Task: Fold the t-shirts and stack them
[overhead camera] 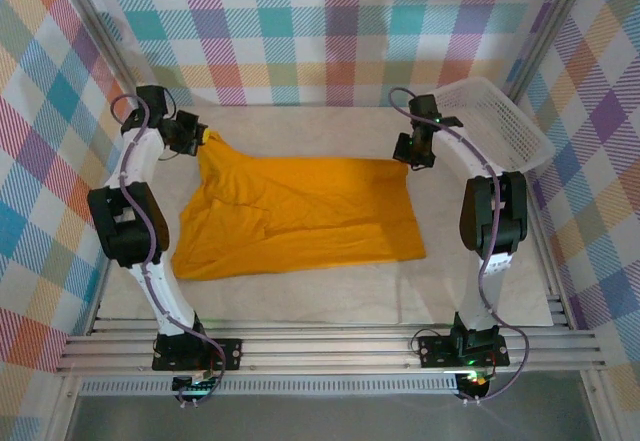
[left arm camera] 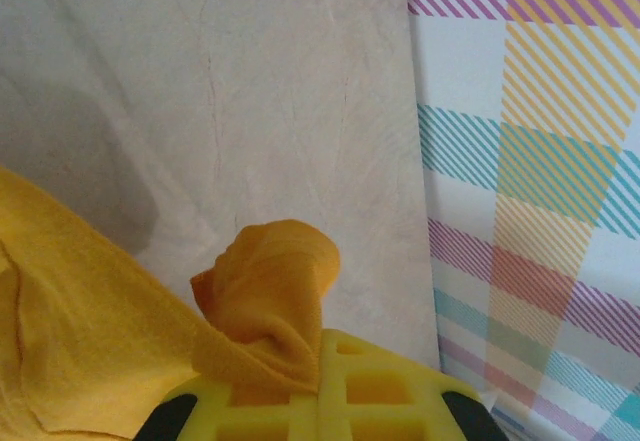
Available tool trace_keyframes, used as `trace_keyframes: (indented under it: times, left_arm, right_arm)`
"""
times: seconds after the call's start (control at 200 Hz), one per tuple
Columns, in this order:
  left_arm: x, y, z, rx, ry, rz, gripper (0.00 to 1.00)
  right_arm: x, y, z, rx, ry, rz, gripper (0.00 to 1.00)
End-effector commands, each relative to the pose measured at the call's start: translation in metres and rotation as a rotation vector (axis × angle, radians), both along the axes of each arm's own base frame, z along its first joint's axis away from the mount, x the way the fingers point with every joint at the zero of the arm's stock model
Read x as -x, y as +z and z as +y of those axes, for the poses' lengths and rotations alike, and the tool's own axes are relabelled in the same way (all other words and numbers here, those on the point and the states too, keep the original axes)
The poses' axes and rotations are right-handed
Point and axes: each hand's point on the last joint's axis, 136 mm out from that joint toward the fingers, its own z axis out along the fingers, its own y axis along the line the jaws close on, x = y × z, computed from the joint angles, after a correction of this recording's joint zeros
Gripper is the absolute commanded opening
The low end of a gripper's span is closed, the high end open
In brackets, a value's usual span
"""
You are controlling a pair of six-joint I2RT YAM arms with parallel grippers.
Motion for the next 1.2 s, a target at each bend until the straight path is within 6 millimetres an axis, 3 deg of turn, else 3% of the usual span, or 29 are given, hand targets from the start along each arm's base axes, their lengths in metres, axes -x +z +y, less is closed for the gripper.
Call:
trace_keyframes:
  times: [0.0, 0.15, 0.24, 0.325, 0.51, 0.67, 0.78, 0.965, 1.195]
  left_arm:
    - [-0.004, 0.012, -0.003, -0.017, -0.047, -0.025, 0.00]
    - [0.017, 0.009, -0.011, -0.040, -0.102, 0.021, 0.00]
    - [0.043, 0.000, -0.023, -0.034, -0.135, 0.067, 0.00]
    - [0.081, -0.008, -0.031, -0.080, -0.142, 0.136, 0.00]
    - [0.185, -0.027, -0.019, -0.202, -0.060, 0.306, 0.00]
    - [0.241, -0.067, -0.031, -0.162, -0.068, 0.409, 0.00]
    - [0.274, -0.084, -0.020, -0.226, -0.031, 0.498, 0.00]
    - [0.295, -0.093, -0.010, -0.287, -0.025, 0.556, 0.00]
    - [0.303, -0.082, -0.003, -0.322, 0.013, 0.561, 0.00]
  right_arm:
    - [-0.013, 0.001, 0.010, -0.029, 0.025, -0.023, 0.00]
    - [-0.007, 0.003, 0.014, -0.054, 0.038, -0.027, 0.00]
    - [0.002, 0.003, 0.017, -0.075, 0.057, -0.023, 0.00]
    - [0.015, -0.003, 0.019, -0.090, 0.074, 0.002, 0.00]
    - [0.046, -0.014, 0.000, -0.019, 0.032, 0.054, 0.00]
    - [0.068, -0.038, -0.018, 0.072, -0.004, 0.144, 0.00]
    - [0.076, -0.051, -0.031, 0.133, -0.034, 0.185, 0.00]
    - [0.082, -0.062, -0.035, 0.151, -0.043, 0.226, 0.00]
    - [0.090, -0.045, -0.036, 0.153, -0.027, 0.202, 0.00]
